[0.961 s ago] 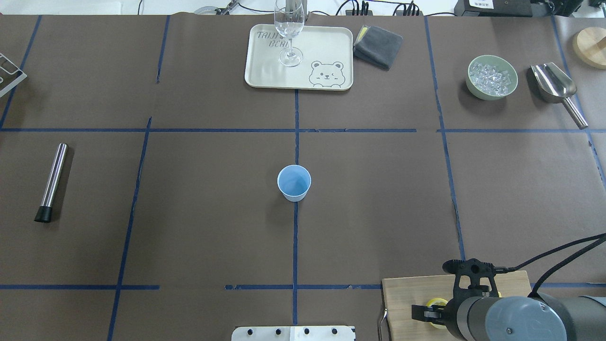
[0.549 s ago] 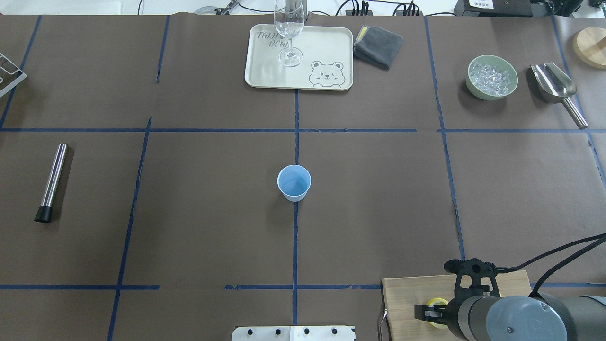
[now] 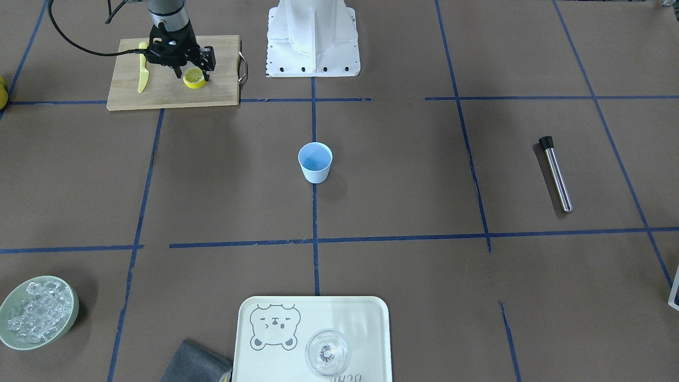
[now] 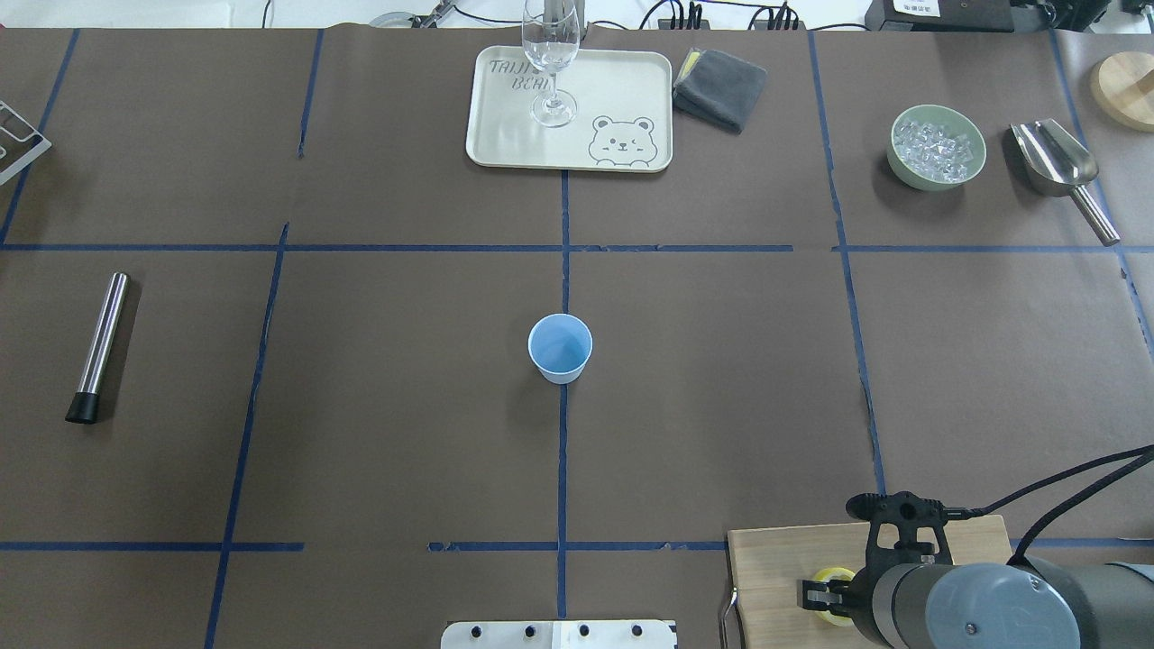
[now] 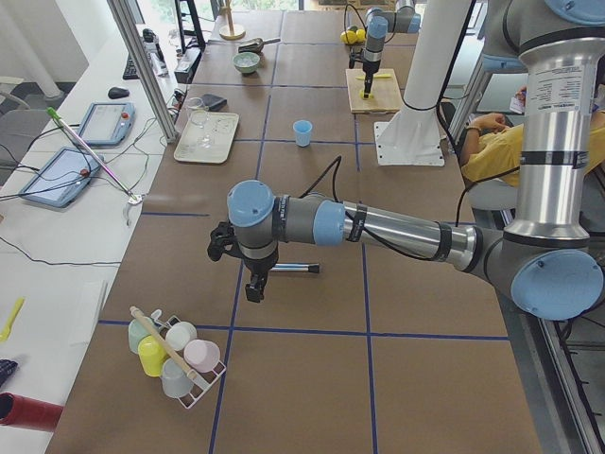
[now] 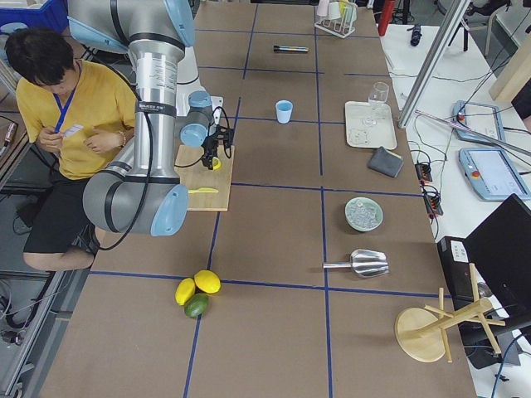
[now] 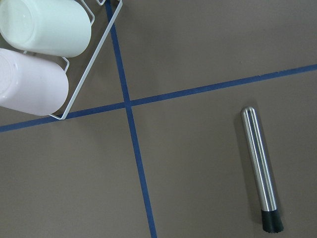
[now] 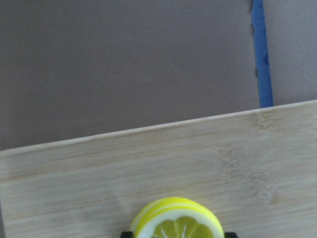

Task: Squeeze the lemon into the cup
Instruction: 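Close the right gripper on the lemon slice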

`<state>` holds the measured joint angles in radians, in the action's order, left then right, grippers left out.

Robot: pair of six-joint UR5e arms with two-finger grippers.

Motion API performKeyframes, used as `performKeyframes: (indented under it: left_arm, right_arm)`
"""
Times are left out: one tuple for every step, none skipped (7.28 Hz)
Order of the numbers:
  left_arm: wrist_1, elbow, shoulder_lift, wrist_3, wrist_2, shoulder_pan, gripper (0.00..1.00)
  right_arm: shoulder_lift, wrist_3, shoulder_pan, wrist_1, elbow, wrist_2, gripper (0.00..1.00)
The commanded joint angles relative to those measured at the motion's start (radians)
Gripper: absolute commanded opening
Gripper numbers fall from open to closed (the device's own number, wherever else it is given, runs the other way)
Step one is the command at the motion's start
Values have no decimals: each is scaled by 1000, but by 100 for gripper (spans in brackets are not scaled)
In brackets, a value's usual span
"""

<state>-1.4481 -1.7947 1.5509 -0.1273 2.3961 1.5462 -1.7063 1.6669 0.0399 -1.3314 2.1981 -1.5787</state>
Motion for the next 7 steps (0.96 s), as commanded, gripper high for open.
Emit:
performKeyframes:
  left_arm:
    - [0,-2,-2,0,0,0,100]
    - [0,-3,0,0,0,2,100]
    - [2,-5,-2,0,0,2,100]
    - [2,-6,-2,0,0,3,100]
    - [2,-8,-2,0,0,3,100]
    - [2,-6,-2,0,0,3,100]
    - [2,-8,-11,-2,0,3,100]
  right_arm:
    - [1,1,5,0,5,0,54]
    - [1,1,15,0,8,0,49]
    - [-1,1,32,0,11,-1,49]
    - [-3,1,40,0,25,-1,49]
    - [-3,1,41,0,34,0,49]
    - [-19,1,41,0,58,0,50]
    - [-42,2,41,-2,89,0,51]
